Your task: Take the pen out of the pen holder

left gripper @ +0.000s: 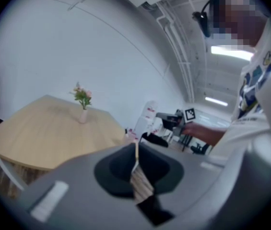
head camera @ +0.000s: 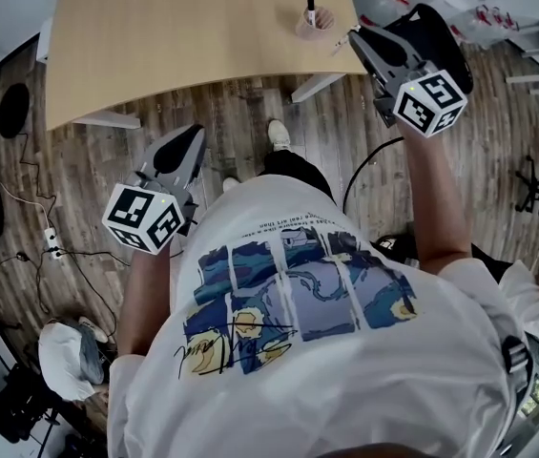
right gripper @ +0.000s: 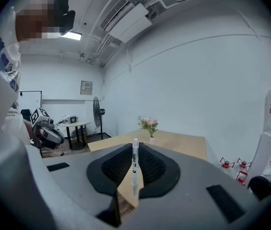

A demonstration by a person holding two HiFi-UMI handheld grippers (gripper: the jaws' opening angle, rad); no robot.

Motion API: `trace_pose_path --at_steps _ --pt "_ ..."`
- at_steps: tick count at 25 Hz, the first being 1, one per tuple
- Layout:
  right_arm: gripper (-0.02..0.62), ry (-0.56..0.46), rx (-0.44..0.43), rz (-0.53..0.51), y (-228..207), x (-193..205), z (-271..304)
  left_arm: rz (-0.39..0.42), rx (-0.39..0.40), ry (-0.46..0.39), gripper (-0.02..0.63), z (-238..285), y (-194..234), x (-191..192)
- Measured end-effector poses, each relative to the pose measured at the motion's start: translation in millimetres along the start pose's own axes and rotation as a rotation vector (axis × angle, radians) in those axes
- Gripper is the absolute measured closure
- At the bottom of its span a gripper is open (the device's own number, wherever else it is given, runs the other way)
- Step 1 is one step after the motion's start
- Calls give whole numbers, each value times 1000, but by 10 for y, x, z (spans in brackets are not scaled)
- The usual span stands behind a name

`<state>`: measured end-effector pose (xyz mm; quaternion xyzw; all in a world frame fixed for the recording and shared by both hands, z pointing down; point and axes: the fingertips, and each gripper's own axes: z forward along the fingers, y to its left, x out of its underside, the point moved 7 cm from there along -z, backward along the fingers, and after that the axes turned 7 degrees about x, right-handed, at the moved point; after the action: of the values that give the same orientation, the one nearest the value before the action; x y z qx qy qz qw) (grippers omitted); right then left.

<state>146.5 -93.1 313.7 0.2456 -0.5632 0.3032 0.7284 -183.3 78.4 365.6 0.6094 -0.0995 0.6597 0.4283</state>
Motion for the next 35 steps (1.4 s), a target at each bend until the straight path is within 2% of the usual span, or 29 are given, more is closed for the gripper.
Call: trace_pose_path --at_steps 14,35 --pt "561 4 8 12 647 17 -453 -11 18 -7 584 -352 -89 249" --pt "561 -7 -22 -6 727 -74 -458 -13 -4 -10 584 -430 -116 269"
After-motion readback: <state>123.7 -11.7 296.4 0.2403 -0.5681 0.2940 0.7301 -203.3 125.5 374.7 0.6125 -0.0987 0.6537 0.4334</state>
